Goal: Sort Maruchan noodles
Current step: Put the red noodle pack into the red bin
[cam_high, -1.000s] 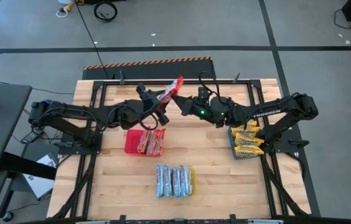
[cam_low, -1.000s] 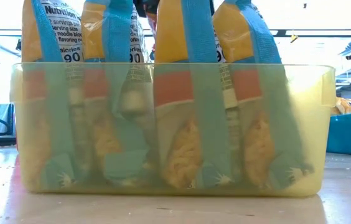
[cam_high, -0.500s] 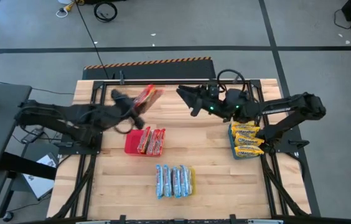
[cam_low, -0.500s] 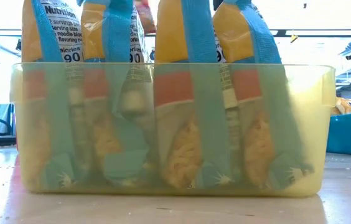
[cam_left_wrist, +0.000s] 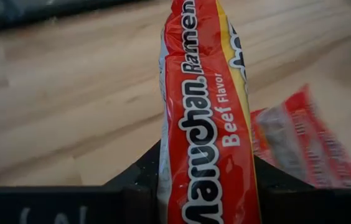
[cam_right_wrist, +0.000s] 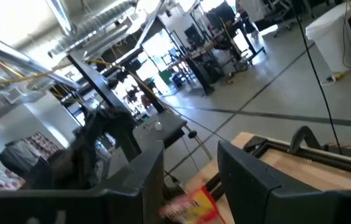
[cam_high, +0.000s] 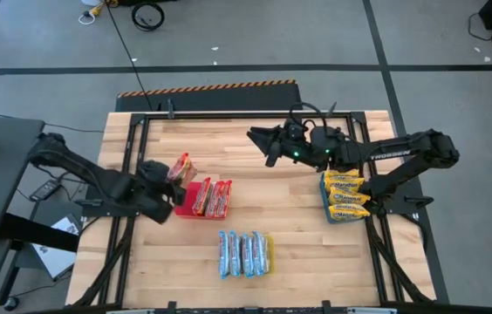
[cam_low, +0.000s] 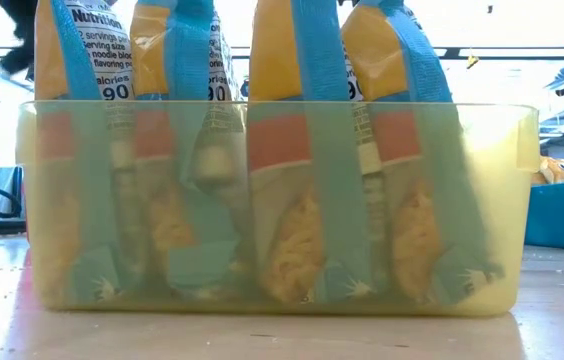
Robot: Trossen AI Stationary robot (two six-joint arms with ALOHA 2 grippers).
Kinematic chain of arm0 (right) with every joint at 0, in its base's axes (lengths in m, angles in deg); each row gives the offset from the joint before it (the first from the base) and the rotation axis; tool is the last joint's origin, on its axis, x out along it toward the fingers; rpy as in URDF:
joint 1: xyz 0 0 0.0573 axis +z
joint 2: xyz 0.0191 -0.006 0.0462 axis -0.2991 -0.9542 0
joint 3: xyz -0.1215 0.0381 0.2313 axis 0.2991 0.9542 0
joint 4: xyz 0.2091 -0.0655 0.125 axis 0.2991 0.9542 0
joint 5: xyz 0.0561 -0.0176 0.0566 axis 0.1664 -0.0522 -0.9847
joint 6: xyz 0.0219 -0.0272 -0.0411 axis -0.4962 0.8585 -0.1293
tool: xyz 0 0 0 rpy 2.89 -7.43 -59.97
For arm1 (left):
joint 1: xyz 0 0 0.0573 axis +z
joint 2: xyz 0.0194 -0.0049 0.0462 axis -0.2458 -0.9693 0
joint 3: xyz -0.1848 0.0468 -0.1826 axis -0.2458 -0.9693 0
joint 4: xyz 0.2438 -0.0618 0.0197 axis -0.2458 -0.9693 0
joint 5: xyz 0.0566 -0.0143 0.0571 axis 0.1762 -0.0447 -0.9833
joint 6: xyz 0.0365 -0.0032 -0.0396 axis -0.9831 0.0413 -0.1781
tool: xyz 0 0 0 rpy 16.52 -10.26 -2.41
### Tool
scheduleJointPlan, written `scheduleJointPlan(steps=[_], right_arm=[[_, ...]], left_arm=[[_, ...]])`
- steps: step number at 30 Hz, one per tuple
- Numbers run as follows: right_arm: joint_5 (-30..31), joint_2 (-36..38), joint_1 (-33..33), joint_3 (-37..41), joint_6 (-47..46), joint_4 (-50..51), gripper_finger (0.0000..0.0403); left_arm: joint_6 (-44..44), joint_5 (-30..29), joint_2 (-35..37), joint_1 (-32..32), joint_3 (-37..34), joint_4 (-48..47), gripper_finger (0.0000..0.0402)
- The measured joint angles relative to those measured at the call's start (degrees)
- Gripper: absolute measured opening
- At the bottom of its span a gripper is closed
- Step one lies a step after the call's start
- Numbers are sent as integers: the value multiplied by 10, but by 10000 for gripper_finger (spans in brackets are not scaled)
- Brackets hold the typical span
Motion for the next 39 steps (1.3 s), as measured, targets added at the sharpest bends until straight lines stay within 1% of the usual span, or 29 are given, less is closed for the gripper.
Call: scheduleJointPlan(steps=[2, 4, 11, 16, 18, 21, 25, 28, 31, 34, 39], right_arm=[[-1, -1, 0, 0, 0, 3, 153], [-5, -4, 3, 0, 0, 4, 153], [-16, -7, 5, 0, -2, 12, 153], [-18, -7, 5, 0, -2, 15, 153], [-16, -7, 5, 0, -1, 15, 153], [-15, -7, 5, 0, -2, 15, 153], [-16, -7, 2, 0, -3, 21, 153], [-37, -7, 2, 0, -15, 42, 153], [-58, -7, 9, 0, -14, 64, 153], [-59, -7, 13, 0, 16, 78, 153], [-52, -7, 14, 0, 68, 57, 153]], left_arm=[[39, 0, -15, -5, -28, 24, 124], [45, 0, -35, -7, -41, 61, 124], [48, 16, -104, -6, -43, 88, 125], [106, 34, -142, -8, -43, 89, 125], [111, 53, -149, -7, -36, 85, 125], [90, 82, -149, -12, -9, 67, 125], [88, 94, -149, -21, 34, -21, 125], [88, 117, -149, -20, 44, -50, 125], [101, 145, -149, -24, 45, -41, 125], [136, 133, -149, -32, 43, -26, 126], [177, 116, -149, -33, 19, -25, 126]])
